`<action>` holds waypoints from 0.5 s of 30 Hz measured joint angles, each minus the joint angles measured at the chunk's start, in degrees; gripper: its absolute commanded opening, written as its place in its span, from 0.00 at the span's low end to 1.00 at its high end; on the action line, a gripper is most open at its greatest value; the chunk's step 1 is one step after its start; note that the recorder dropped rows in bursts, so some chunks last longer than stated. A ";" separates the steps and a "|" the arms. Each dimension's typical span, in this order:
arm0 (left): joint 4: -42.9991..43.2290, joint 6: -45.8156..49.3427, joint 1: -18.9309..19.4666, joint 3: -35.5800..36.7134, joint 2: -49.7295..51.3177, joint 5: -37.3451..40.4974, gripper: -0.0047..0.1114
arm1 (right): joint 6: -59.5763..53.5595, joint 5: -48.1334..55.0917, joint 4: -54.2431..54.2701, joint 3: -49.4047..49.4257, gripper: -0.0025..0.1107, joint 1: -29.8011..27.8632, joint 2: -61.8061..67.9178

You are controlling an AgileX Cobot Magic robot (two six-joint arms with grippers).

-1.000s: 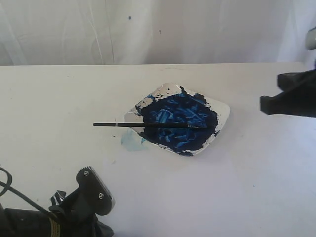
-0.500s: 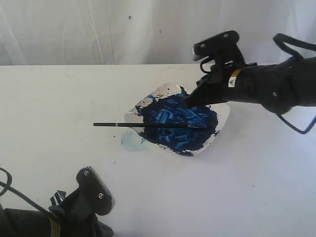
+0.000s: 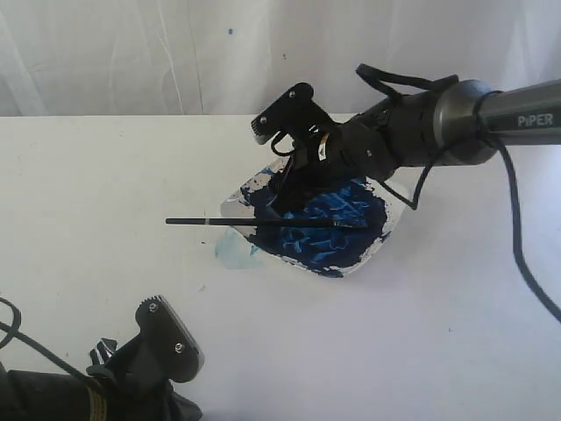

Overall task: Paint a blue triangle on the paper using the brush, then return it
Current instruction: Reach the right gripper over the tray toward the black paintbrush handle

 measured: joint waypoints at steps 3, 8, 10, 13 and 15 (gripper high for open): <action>0.00 0.00 0.00 0.00 0.00 0.00 0.04 | -0.62 0.49 -0.08 -0.25 0.70 0.56 1.66; 0.00 0.00 0.00 0.00 0.00 0.00 0.04 | -2.23 1.82 -0.22 -0.25 0.70 2.13 2.93; 0.00 0.00 0.00 0.00 0.00 0.00 0.04 | -2.36 1.82 -0.22 -0.25 0.68 2.86 3.01; 0.00 0.00 0.00 0.00 0.00 0.00 0.04 | -2.51 1.82 -0.22 -0.25 0.63 3.74 3.01; 0.00 0.00 0.00 0.00 0.00 0.00 0.04 | -2.59 1.82 -0.22 -0.25 0.62 4.12 3.15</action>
